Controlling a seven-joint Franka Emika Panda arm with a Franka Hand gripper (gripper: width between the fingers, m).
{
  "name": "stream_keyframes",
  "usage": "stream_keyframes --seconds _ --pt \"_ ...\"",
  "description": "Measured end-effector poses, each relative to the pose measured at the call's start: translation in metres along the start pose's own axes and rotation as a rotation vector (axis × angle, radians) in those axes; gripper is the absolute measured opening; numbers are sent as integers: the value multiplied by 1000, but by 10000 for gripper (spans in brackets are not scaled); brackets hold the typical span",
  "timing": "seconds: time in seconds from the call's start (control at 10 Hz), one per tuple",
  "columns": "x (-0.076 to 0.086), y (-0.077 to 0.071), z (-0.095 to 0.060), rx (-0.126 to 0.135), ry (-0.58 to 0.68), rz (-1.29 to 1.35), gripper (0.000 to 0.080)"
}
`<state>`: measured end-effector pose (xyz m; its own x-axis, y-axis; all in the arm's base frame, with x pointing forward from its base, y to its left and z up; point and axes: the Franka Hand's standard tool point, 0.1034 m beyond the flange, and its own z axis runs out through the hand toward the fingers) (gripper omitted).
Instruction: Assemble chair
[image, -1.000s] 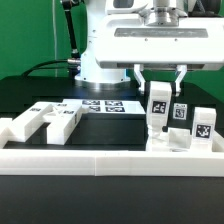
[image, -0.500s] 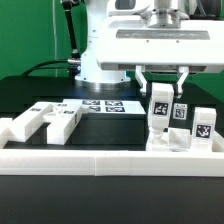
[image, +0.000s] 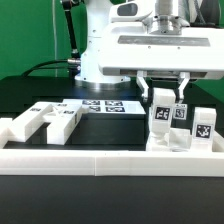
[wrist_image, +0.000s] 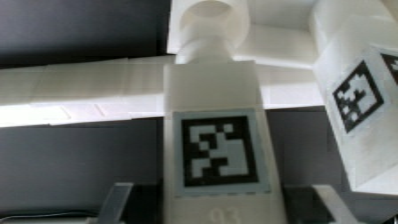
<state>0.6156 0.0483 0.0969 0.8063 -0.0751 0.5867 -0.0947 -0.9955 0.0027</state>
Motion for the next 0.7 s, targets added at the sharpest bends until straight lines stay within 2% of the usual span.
stream_keyframes --seconds 0.5,0.7 --pt "-1 -4 -1 4 -4 -6 292" --pt "4 -4 -5 7 1 -16 292"
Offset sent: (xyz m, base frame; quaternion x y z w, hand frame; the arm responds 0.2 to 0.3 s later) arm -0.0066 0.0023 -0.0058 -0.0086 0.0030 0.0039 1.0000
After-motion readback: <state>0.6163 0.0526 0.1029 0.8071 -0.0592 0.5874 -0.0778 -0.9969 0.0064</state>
